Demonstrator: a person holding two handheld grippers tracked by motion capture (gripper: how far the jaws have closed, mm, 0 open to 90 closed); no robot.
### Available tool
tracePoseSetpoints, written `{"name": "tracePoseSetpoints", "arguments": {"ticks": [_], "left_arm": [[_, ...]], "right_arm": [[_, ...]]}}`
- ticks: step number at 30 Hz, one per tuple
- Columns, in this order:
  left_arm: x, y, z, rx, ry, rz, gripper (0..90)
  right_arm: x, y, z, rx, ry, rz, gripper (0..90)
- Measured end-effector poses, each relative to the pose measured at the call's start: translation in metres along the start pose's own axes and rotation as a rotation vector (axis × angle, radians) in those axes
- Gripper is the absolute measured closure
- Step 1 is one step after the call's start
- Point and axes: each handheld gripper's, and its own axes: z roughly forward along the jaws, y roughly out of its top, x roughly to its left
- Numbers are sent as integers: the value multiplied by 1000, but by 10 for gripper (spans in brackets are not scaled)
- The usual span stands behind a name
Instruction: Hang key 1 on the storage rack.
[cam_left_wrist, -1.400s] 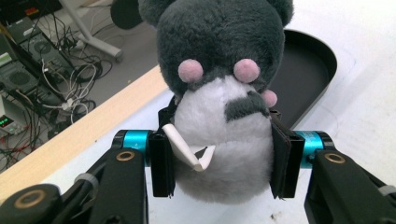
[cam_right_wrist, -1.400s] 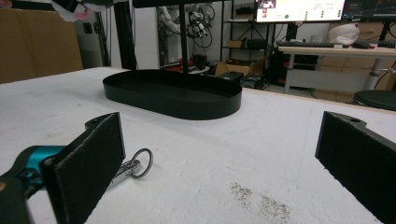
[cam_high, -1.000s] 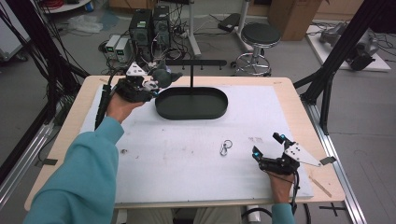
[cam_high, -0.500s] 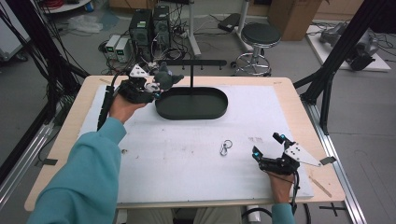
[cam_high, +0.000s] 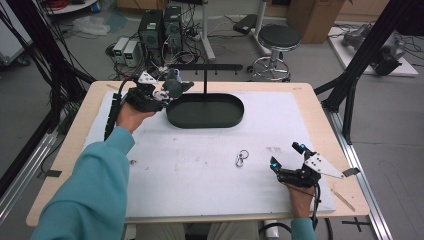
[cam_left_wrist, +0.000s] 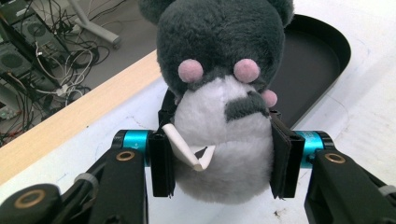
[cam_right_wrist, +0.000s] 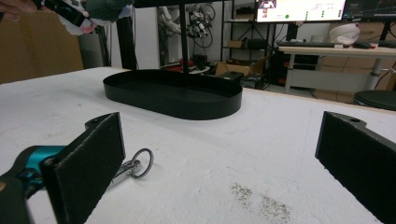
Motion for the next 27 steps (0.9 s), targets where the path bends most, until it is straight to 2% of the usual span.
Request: {"name": "tracePoseSetpoints", "arguments": {"ticks": [11,22,27], "left_arm": [[3,-2,8,16,17,-19,525],[10,-5,16,-1,20,-75,525],[13,-7,23,7,28,-97,526]], "right_arm": [[0,0,0,0,0,-1,7],[0,0,0,-1,0,-1,7],[0,0,0,1,-3,-3,7]]}}
